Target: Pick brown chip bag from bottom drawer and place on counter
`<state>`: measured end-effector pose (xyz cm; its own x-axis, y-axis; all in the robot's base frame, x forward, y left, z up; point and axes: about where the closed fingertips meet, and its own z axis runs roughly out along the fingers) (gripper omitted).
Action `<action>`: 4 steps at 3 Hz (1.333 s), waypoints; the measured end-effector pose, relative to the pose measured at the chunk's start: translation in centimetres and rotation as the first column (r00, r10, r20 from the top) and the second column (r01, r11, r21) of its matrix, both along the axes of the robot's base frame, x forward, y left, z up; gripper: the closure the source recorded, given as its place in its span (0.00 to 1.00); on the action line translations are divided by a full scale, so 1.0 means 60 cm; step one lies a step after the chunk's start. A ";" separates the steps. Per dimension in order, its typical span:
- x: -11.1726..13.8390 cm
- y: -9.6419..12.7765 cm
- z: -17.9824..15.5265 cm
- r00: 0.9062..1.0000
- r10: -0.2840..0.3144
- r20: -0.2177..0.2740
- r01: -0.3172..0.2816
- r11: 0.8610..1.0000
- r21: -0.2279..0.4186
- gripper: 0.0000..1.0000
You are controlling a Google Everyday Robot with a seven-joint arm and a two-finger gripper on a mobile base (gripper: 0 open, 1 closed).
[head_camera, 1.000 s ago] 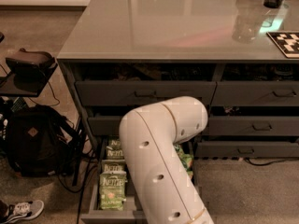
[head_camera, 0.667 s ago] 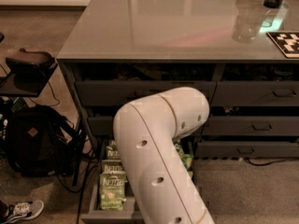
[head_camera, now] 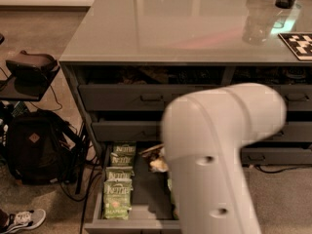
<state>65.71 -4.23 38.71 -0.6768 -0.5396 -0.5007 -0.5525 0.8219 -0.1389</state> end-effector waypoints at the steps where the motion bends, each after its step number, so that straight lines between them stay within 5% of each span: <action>1: -0.008 -0.070 0.001 0.998 -0.063 -0.001 0.063 0.998 0.002 1.00; 2: 0.004 -0.052 -0.013 1.000 -0.009 -0.016 0.011 0.997 0.082 1.00; 3: -0.011 -0.053 -0.078 0.992 0.120 -0.042 -0.109 0.972 0.207 1.00; 4: -0.029 -0.194 -0.147 0.994 0.043 -0.096 -0.012 0.952 0.305 1.00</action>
Offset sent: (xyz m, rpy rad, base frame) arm 0.0172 -0.0538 0.0179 0.4319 0.1600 0.0345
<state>63.99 -15.88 29.89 -0.7189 -0.3923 -0.5738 -0.5740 0.8006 0.1718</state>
